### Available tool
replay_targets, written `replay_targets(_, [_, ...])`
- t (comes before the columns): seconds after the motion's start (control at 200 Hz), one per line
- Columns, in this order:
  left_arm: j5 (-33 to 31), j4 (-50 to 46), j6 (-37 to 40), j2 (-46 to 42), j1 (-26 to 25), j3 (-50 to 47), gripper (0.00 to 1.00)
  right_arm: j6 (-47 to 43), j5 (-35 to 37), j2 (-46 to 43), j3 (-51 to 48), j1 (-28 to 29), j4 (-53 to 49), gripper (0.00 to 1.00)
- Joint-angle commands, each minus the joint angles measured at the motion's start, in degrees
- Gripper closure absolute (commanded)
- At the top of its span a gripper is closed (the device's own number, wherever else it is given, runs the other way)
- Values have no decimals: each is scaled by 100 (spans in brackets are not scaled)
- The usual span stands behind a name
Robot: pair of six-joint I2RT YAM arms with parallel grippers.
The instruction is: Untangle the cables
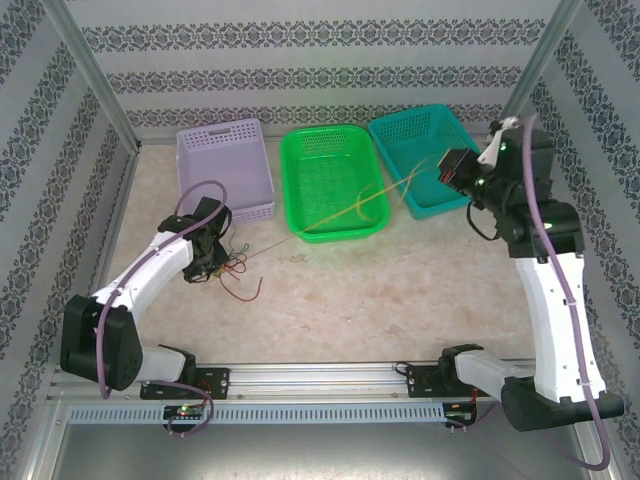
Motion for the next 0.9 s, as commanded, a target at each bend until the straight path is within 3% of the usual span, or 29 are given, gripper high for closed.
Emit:
replay_targets(0.0, [-442, 41, 182, 25, 119, -271, 100, -210, 424, 254, 1013, -30, 40, 100])
replay_targets(0.19, [-398, 243, 395, 187, 354, -540, 100, -253, 98, 859, 2490, -197, 83, 100])
replay_targets(0.3, [-71, 570, 481, 178, 383, -544, 100, -266, -286, 1082, 2874, -84, 338, 100])
replay_targets(0.505, [-227, 485, 458, 932, 383, -183, 100, -278, -378, 1252, 3493, 13, 873, 100])
replay_targets(0.894, [-320, 364, 282, 1278, 409, -79, 100, -244, -54, 1041, 3483, -95, 2098, 100])
